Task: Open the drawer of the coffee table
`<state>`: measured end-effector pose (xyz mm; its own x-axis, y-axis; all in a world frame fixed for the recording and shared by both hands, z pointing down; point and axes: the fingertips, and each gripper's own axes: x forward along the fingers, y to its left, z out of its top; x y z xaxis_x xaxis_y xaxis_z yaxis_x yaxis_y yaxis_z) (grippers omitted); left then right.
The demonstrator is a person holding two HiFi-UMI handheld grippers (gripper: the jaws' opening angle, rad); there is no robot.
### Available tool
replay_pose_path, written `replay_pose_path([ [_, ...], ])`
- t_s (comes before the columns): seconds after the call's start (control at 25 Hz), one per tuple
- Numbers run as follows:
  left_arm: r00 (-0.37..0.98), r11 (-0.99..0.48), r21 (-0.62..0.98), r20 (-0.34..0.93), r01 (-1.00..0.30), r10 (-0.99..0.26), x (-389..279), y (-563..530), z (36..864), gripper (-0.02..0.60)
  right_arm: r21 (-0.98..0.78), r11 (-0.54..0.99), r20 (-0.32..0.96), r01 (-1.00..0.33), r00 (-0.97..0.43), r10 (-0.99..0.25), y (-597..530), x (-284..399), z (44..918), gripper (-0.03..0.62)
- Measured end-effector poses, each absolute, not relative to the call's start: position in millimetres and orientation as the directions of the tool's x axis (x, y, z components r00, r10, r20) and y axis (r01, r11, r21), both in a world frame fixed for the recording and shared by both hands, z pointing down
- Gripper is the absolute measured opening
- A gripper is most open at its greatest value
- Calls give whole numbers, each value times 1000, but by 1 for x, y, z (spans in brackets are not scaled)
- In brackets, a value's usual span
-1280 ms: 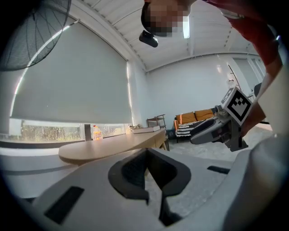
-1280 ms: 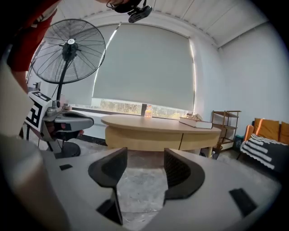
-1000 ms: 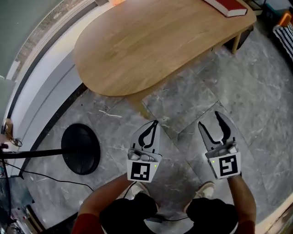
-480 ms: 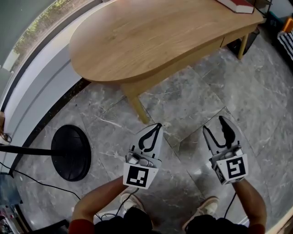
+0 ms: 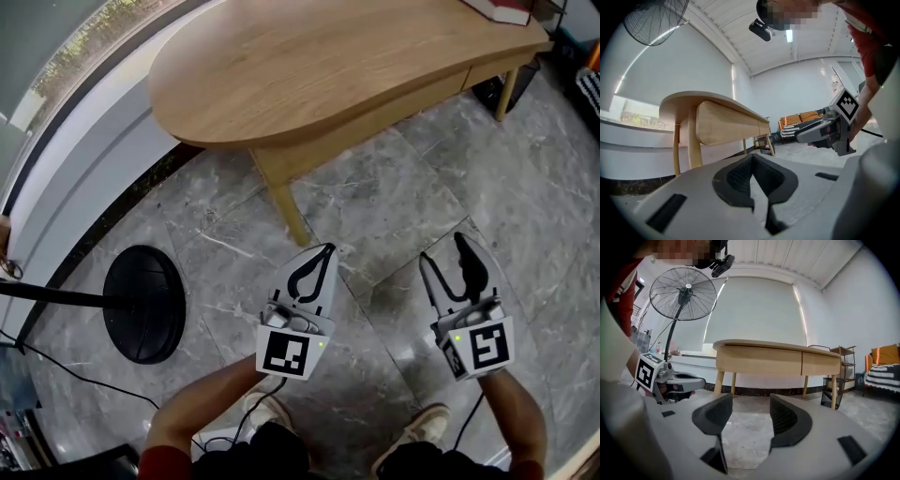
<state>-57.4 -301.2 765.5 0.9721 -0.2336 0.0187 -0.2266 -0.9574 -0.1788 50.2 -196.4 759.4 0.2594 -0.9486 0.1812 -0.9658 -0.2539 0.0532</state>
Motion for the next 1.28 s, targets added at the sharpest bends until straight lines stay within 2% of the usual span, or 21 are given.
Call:
replay_pose_path([
  [0.12, 974, -951, -223, 23, -213, -224, -58, -299, 762, 8, 64, -254, 173, -965, 261, -950, -196, 51, 758, 245],
  [0.28, 968, -957, -152, -8, -248, -250, -60, -302, 756, 8, 52, -260, 155, -964, 265, -952, -198, 52, 757, 244],
  [0.44, 967, -955, -152, -13, -254, -255, -59, -304, 755, 8, 33, -226, 181, -974, 228, -957, -206, 48, 761, 245],
  [1.0, 962, -954, -125, -20, -273, -273, -56, -314, 753, 8, -183, -168, 104, -969, 151, -983, -269, 61, 752, 245],
  [1.28, 964, -957, -113, -30, -266, -265, -52, -316, 748, 8, -307, -183, 71, -934, 169, -983, -309, 77, 757, 245],
])
